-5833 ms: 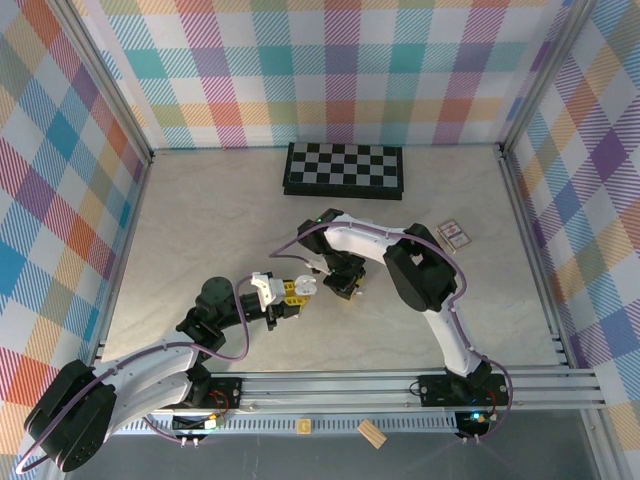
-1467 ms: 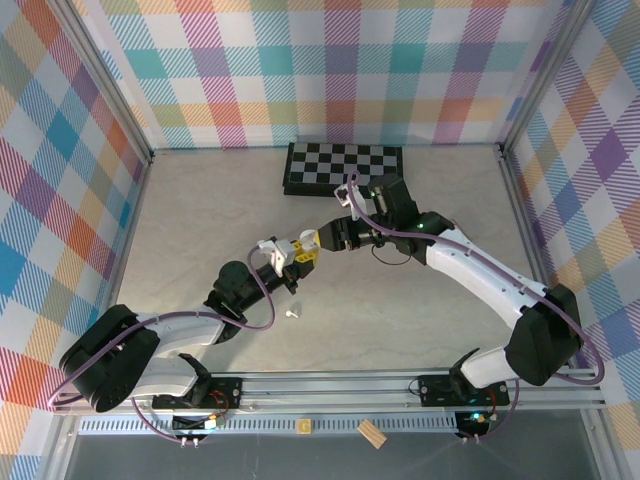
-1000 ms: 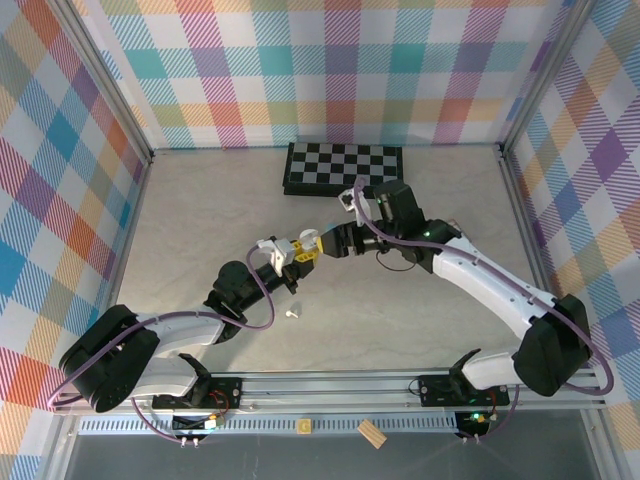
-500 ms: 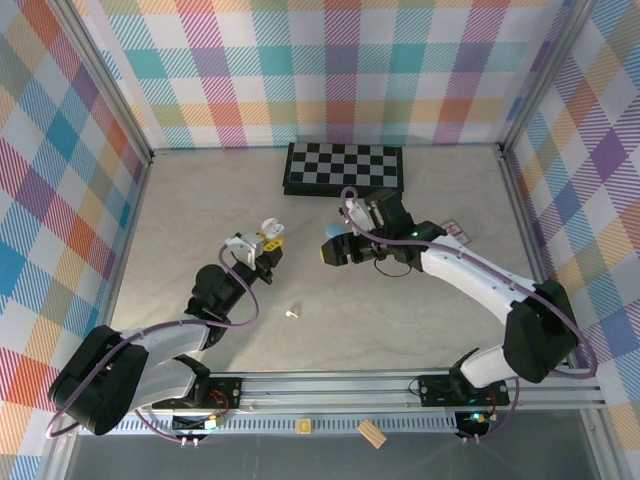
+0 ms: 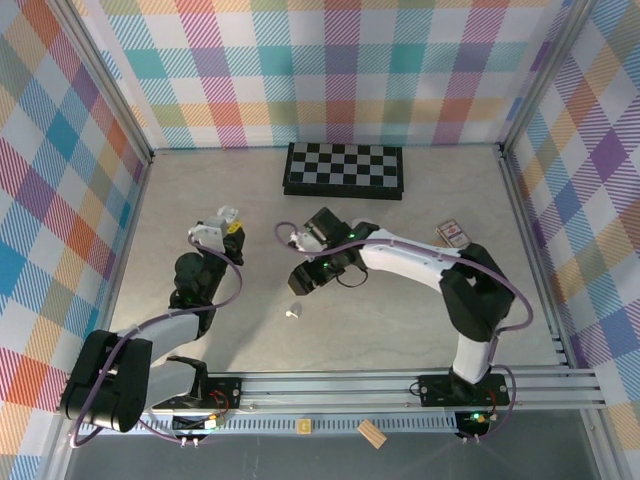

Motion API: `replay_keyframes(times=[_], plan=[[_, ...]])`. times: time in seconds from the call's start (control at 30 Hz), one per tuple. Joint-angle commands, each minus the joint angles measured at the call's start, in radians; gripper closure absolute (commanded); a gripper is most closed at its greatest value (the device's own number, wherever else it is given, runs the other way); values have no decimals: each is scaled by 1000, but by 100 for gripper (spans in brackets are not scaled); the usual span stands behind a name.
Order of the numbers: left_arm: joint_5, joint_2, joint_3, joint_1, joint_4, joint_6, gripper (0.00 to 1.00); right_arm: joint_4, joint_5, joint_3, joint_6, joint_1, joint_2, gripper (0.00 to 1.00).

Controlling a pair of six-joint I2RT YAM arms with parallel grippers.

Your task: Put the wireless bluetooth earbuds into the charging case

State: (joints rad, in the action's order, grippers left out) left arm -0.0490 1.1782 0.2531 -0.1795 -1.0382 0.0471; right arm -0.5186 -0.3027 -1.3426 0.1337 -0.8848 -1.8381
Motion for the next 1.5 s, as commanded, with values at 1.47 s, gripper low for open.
replay_keyframes(times=[1.47], plan=[[-73, -2, 87, 202, 58, -74, 96, -637, 267, -625, -123, -209, -531, 71]])
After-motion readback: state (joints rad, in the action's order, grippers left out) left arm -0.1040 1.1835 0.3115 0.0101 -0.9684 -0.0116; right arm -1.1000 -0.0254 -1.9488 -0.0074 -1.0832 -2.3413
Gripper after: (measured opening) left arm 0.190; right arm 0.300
